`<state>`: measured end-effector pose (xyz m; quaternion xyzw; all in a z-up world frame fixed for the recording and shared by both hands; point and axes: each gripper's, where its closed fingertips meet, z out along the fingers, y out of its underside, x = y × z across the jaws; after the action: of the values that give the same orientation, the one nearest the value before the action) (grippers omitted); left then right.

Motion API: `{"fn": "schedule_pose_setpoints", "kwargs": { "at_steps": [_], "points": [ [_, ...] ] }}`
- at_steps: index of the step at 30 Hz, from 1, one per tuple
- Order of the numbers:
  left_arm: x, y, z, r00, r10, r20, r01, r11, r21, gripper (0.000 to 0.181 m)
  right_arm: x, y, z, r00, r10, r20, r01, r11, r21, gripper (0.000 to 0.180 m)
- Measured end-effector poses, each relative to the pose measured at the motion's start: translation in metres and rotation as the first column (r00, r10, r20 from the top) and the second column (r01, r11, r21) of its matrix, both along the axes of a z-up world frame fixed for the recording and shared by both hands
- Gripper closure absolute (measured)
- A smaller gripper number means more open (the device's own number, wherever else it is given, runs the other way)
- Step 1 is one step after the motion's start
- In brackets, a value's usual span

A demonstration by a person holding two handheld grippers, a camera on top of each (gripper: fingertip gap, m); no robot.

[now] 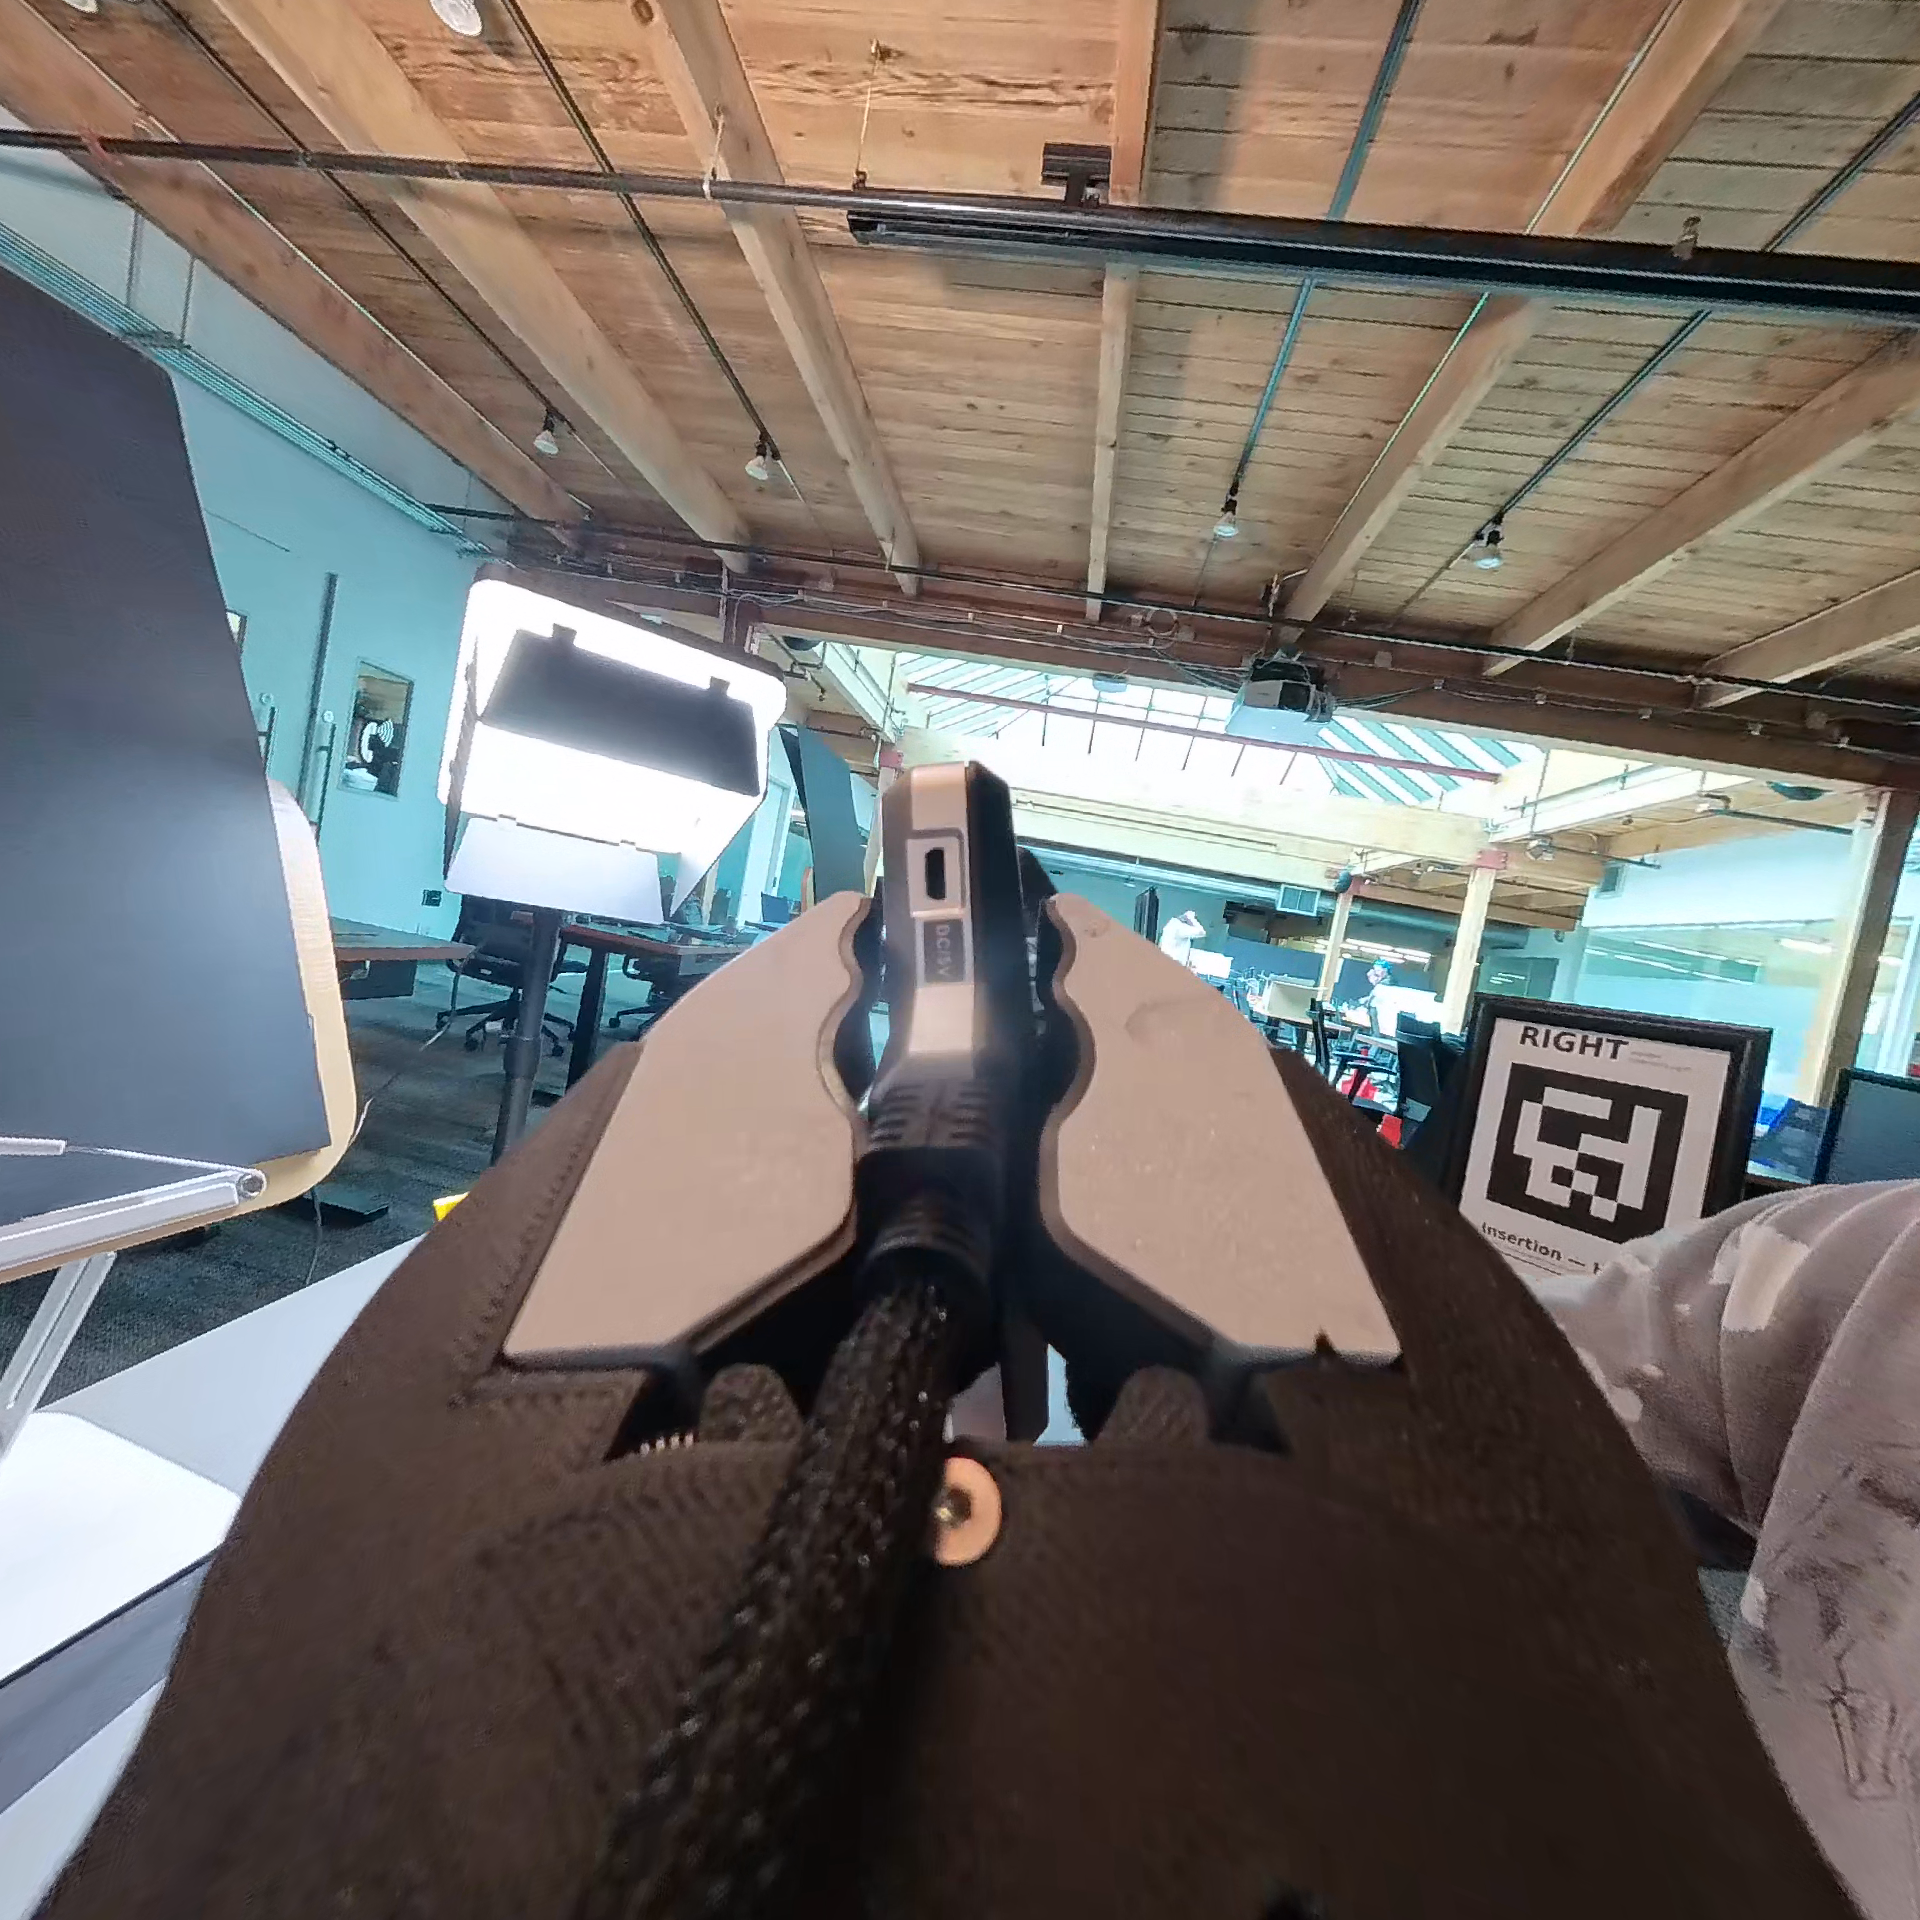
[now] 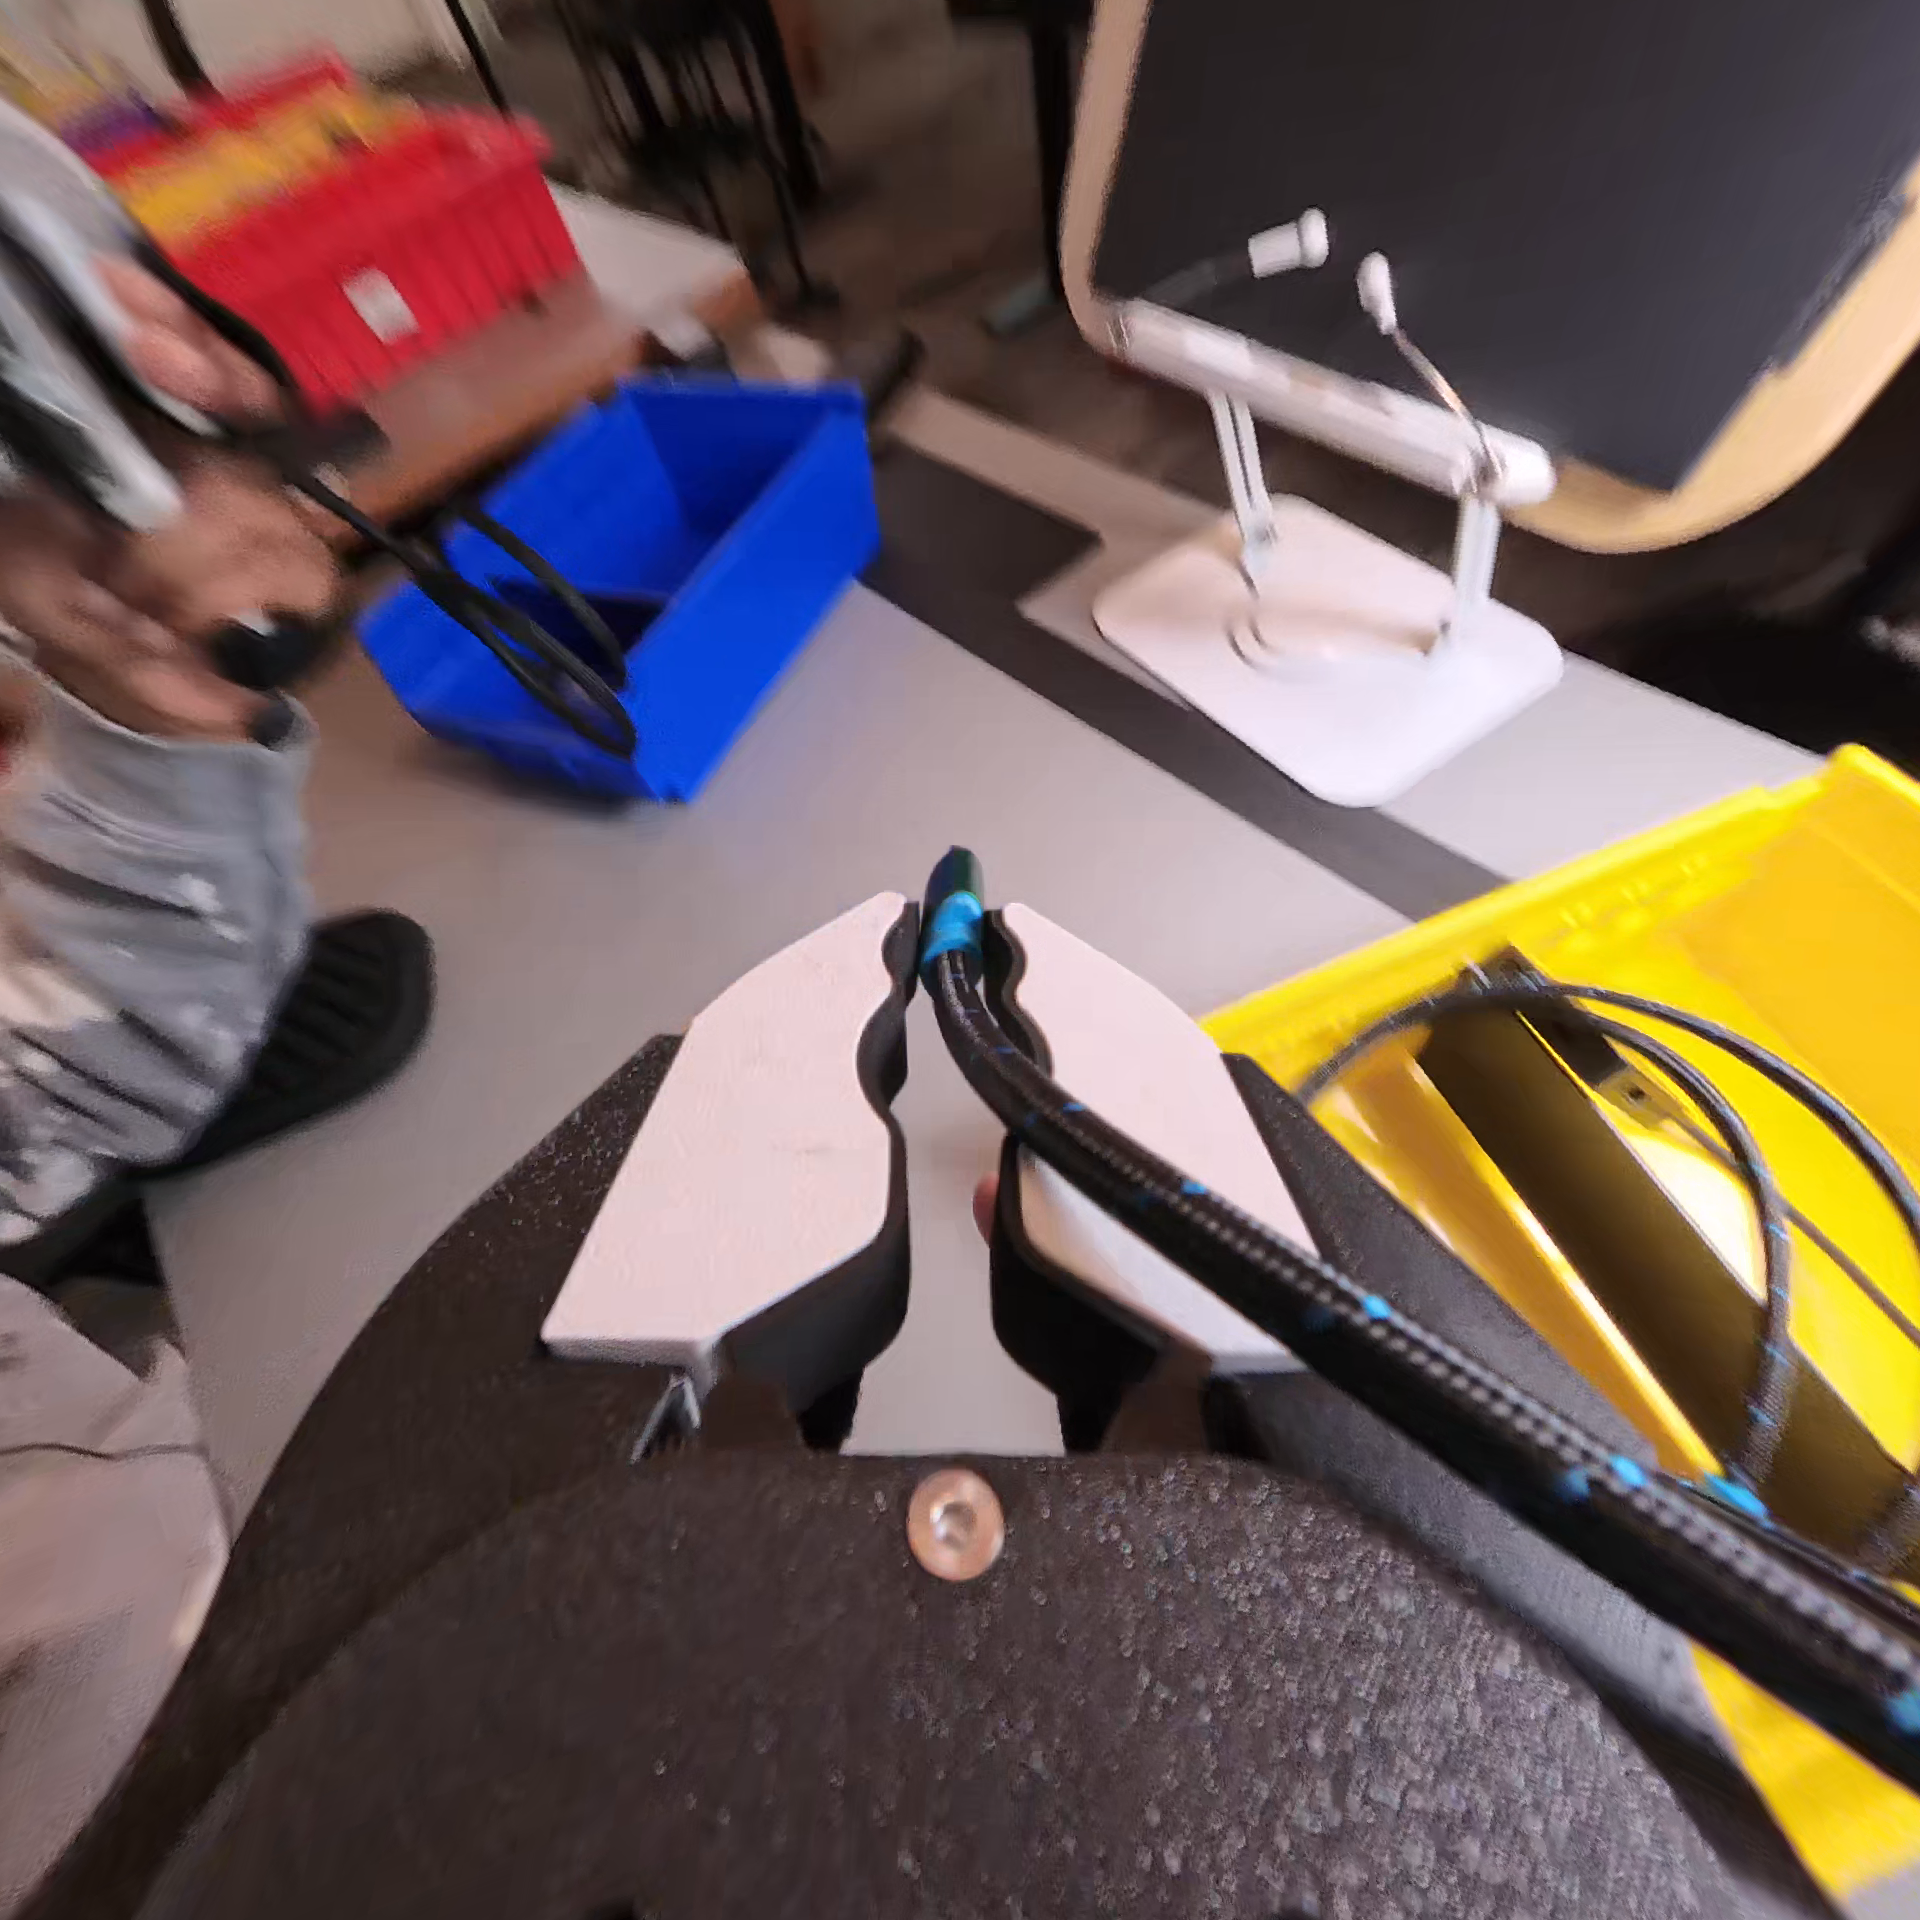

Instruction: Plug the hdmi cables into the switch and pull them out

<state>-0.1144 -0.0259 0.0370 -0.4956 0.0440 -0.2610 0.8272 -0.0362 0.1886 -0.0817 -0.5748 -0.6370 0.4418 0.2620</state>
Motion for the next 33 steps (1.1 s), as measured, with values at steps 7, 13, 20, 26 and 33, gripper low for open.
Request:
{"fn": "schedule_pose_setpoints", "kwargs": {
  "at_steps": [7, 13, 20, 26, 33],
  "points": [
    [0.009, 0.002, 0.001, 1.0, -0.026, 0.002, 0.026, 1.0, -0.018, 0.151, -0.009, 0.07, -0.13, 0.855, -0.168, 0.49, 0.069, 0.974, 0.214, 0.167],
    [0.017, 0.014, -0.008, 0.999, -0.029, -0.021, 0.028, 0.998, -0.064, 0.151, 0.019, 0.068, -0.197, 0.627, -0.116, 0.77, -0.192, 0.936, 0.297, 0.167],
    [0.011, 0.03, -0.025, 1.0, -0.022, -0.022, 0.018, 0.988, -0.153, 0.151, 0.026, 0.05, -0.123, 0.826, -0.009, 0.564, -0.18, 0.943, 0.278, 0.153],
    [0.042, 0.067, -0.083, 0.971, -0.144, -0.191, 0.055, 0.911, -0.408, 0.151, 0.016, -0.06, 0.01, 0.936, 0.349, 0.046, -0.352, 0.924, 0.148, 0.153],
    [0.104, 0.092, -0.171, 0.803, -0.368, -0.469, -0.069, 0.725, -0.685, 0.151, 0.008, -0.143, 0.026, 0.85, 0.519, 0.088, -0.523, 0.811, 0.262, 0.154]
  ]
}}
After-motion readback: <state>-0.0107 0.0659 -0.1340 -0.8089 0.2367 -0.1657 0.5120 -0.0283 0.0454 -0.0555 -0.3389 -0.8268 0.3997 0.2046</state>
